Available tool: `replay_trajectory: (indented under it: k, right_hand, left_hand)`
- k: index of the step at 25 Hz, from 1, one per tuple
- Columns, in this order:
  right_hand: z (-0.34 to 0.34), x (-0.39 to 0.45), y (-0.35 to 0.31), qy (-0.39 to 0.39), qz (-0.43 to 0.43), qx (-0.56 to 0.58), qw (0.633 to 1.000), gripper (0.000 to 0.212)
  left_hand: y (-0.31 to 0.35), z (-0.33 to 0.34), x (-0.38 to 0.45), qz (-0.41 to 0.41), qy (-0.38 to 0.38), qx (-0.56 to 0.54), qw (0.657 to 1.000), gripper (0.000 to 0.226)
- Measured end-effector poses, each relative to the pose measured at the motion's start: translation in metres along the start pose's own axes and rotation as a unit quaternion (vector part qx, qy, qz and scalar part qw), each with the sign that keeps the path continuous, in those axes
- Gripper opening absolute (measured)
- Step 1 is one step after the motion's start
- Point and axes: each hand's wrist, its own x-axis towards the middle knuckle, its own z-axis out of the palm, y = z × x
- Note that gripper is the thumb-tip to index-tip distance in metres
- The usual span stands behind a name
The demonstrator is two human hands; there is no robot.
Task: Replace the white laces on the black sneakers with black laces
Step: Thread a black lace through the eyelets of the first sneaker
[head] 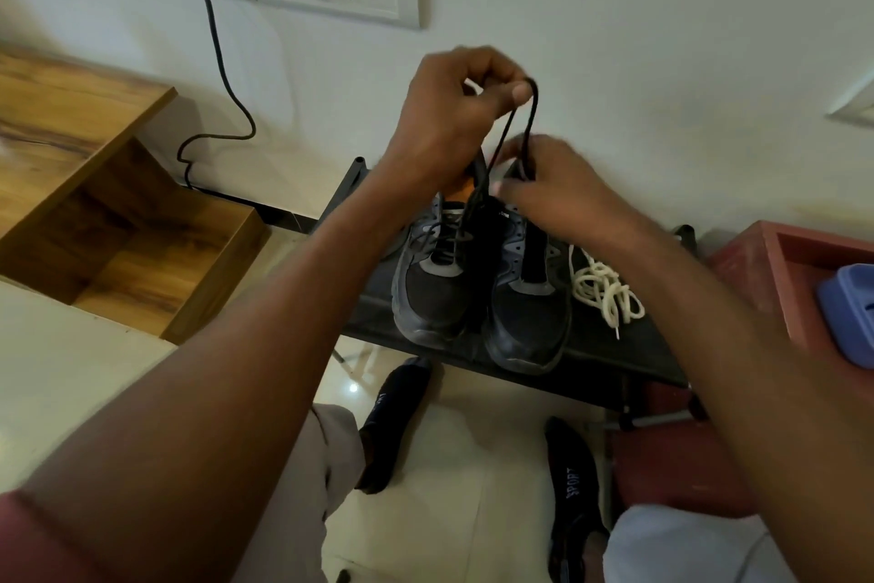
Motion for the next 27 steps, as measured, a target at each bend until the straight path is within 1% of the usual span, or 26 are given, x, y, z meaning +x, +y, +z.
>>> replay_trajectory:
  k: [1,2,3,4,6,7,8,9,10,11,12,15,16,17,18,19,20,21,23,24,26,27]
  right_hand:
    - [0.009,-0.003,0.000,-0.041,0.009,-0.026,0.999,0.008]
    - [0.016,-0.007,-0.001,-0.051,0.013,-0.030,0.998,0.017]
    - [0.019,-0.009,-0.003,-0.036,0.017,-0.011,0.999,0.027]
    - [0.017,-0.010,-0.005,0.004,0.019,0.014,1.000,0.034]
    - [0.004,-0.007,-0.008,0.118,-0.011,0.062,0.991,0.038]
    - [-0.006,-0.005,-0.011,0.177,-0.041,0.088,0.979,0.037]
    - [-0.016,-0.004,-0.013,0.225,-0.071,0.116,0.965,0.036]
    - [-0.021,-0.004,-0.015,0.251,-0.094,0.145,0.952,0.035]
    - [-0.023,-0.005,-0.017,0.257,-0.109,0.158,0.947,0.035]
    - [-0.021,-0.006,-0.018,0.248,-0.111,0.153,0.950,0.035]
    - [-0.018,-0.007,-0.019,0.230,-0.102,0.127,0.959,0.034]
    - [-0.005,-0.004,-0.009,0.172,-0.029,0.029,0.984,0.026]
    - [-0.002,-0.001,-0.002,0.149,0.001,0.001,0.989,0.022]
    - [0.001,0.001,0.007,0.120,0.026,-0.030,0.992,0.018]
    - [0.004,0.002,0.014,0.092,0.042,-0.062,0.993,0.018]
    - [0.009,0.002,0.019,0.067,0.048,-0.091,0.992,0.021]
    - [0.015,0.001,0.022,0.051,0.045,-0.119,0.991,0.026]
    - [0.022,0.001,0.023,0.044,0.036,-0.143,0.988,0.031]
    - [0.034,0.001,0.020,0.045,0.022,-0.171,0.984,0.038]
    - [0.037,0.002,0.018,0.048,0.023,-0.173,0.983,0.040]
    - [0.044,0.002,0.016,0.037,0.026,-0.181,0.982,0.040]
    - [0.047,0.002,0.014,0.025,0.027,-0.189,0.981,0.040]
  left_hand:
    - [0.007,0.000,0.000,0.022,-0.003,-0.006,1.000,0.004]
    - [0.012,0.001,0.000,0.042,-0.015,-0.013,0.999,0.003]
    - [0.014,0.001,-0.001,0.056,-0.023,-0.009,0.998,0.005]
    - [0.013,0.000,-0.001,0.056,-0.028,0.001,0.998,0.009]
    - [-0.005,-0.007,-0.001,0.007,-0.042,0.055,0.998,0.019]
    - [-0.015,-0.012,-0.002,-0.027,-0.079,0.098,0.992,0.023]
    - [-0.024,-0.015,-0.005,-0.058,-0.138,0.150,0.977,0.024]
    - [-0.031,-0.017,-0.009,-0.070,-0.202,0.217,0.952,0.019]
    - [-0.034,-0.016,-0.012,-0.074,-0.256,0.274,0.924,0.008]
    - [-0.035,-0.013,-0.015,-0.073,-0.281,0.307,0.906,0.009]
    - [-0.035,-0.010,-0.017,-0.077,-0.281,0.312,0.904,0.016]
    - [-0.031,-0.011,-0.013,-0.083,-0.216,0.250,0.940,0.006]
    - [-0.029,-0.013,-0.012,-0.082,-0.206,0.215,0.951,0.008]
    - [-0.031,-0.016,-0.011,-0.091,-0.200,0.201,0.955,0.018]
    - [-0.037,-0.020,-0.011,-0.102,-0.196,0.210,0.952,0.026]
    - [-0.044,-0.024,-0.011,-0.124,-0.187,0.249,0.942,0.028]
    - [-0.054,-0.028,-0.012,-0.146,-0.177,0.305,0.924,0.027]
    - [-0.065,-0.033,-0.013,-0.170,-0.182,0.361,0.899,0.026]
    - [-0.080,-0.037,-0.019,-0.209,-0.233,0.430,0.847,0.018]
    - [-0.084,-0.037,-0.023,-0.218,-0.258,0.443,0.830,0.014]
    - [-0.091,-0.036,-0.026,-0.223,-0.276,0.435,0.828,0.031]
    - [-0.093,-0.037,-0.028,-0.223,-0.269,0.431,0.832,0.036]
